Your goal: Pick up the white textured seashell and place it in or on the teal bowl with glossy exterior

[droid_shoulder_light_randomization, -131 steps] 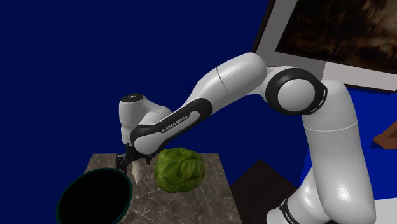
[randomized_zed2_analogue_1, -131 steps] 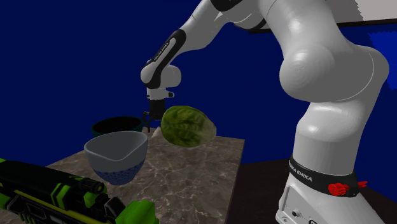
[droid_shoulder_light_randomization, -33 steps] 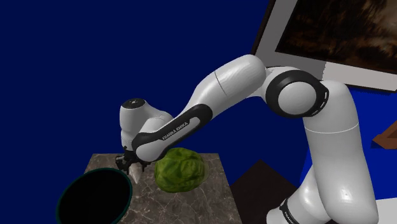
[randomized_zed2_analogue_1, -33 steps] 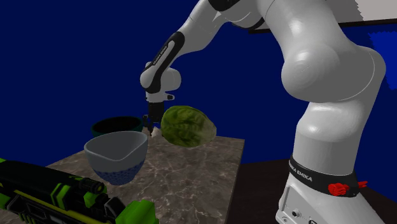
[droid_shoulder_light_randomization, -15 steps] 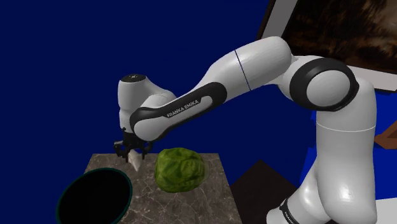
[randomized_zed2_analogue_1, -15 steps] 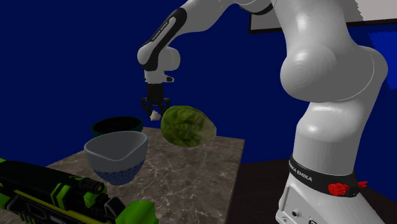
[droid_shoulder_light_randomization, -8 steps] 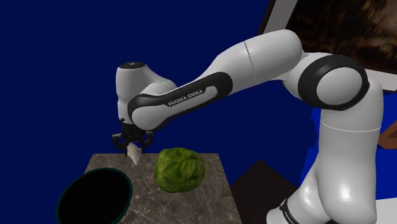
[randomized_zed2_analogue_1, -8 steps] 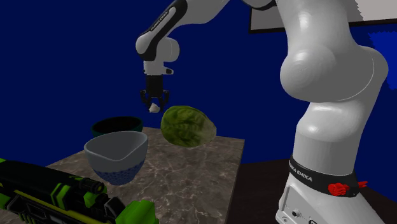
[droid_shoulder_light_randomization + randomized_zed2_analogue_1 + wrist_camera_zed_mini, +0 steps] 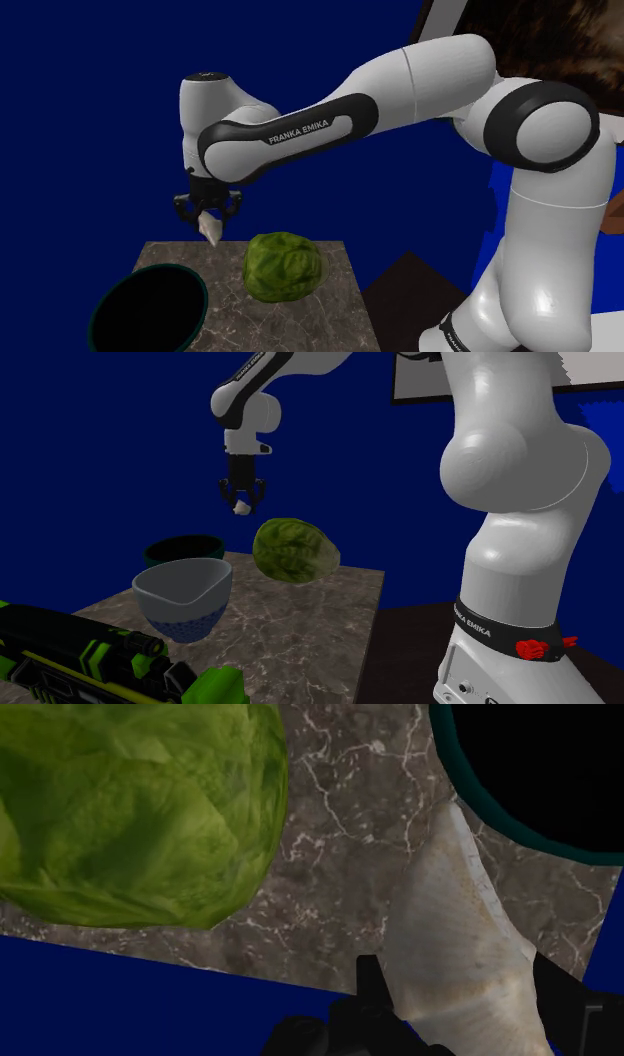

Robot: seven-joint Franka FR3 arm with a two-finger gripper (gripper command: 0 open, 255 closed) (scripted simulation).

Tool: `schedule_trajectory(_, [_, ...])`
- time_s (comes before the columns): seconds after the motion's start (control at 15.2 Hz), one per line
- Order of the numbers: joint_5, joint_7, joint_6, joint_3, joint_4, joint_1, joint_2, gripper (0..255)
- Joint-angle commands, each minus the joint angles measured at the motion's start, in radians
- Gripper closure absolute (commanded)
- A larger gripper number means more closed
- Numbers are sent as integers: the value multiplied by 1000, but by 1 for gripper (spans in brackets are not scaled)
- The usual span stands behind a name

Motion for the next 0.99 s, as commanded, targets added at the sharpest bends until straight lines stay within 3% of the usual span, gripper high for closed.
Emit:
schedule_trajectory(0.0, [4, -2, -14, 2, 5, -1, -8, 255])
schedule_trajectory(0.46, [-37, 151, -38, 26, 105, 126, 75, 255])
schedule_trajectory(0.79, [-74, 263, -79, 34, 237, 239, 171, 255])
schedule_trajectory(0.92, [-78, 266, -58, 31, 225, 240, 181, 255])
